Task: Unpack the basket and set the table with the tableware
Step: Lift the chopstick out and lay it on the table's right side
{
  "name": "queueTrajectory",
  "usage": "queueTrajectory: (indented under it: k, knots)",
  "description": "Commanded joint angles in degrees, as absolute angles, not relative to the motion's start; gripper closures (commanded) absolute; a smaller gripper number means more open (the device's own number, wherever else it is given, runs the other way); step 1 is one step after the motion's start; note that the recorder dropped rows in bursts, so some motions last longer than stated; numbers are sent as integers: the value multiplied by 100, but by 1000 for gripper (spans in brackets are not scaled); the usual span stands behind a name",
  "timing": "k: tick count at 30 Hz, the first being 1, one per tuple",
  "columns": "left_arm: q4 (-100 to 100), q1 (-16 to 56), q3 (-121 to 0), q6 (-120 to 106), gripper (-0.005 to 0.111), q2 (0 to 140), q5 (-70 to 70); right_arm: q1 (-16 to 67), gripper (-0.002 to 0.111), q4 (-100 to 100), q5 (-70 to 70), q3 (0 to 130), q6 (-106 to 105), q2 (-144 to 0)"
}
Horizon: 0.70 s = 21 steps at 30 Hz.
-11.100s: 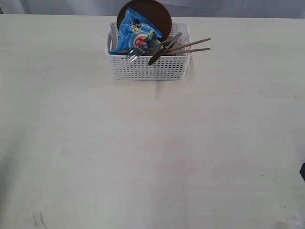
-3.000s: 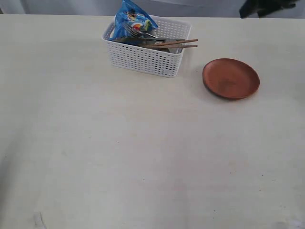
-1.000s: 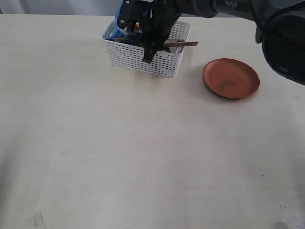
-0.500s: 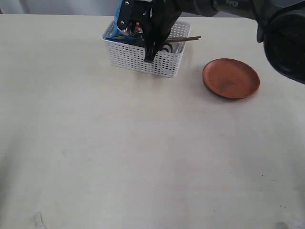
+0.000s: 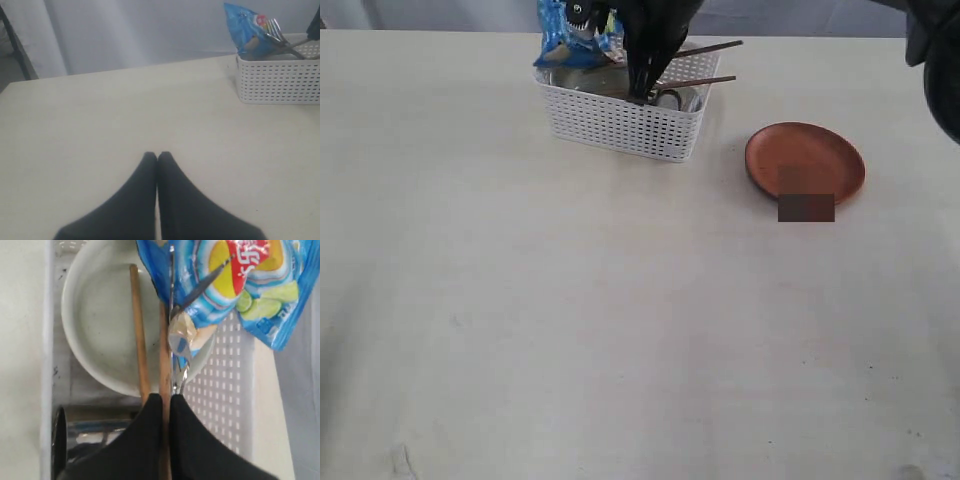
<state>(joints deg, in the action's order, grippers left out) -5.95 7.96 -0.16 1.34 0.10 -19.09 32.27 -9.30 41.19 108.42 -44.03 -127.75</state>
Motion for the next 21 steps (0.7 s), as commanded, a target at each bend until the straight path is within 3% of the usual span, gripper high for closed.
queueTrajectory:
  k: [1, 21]
  knots:
    - [-562, 834, 0, 153, 107, 0, -1890, 3211, 109, -1044, 4735, 10858, -4496, -12688]
    - [-562, 834, 0, 153, 107, 0, -1890, 3211, 109, -765, 6128, 10858, -4283, -11520]
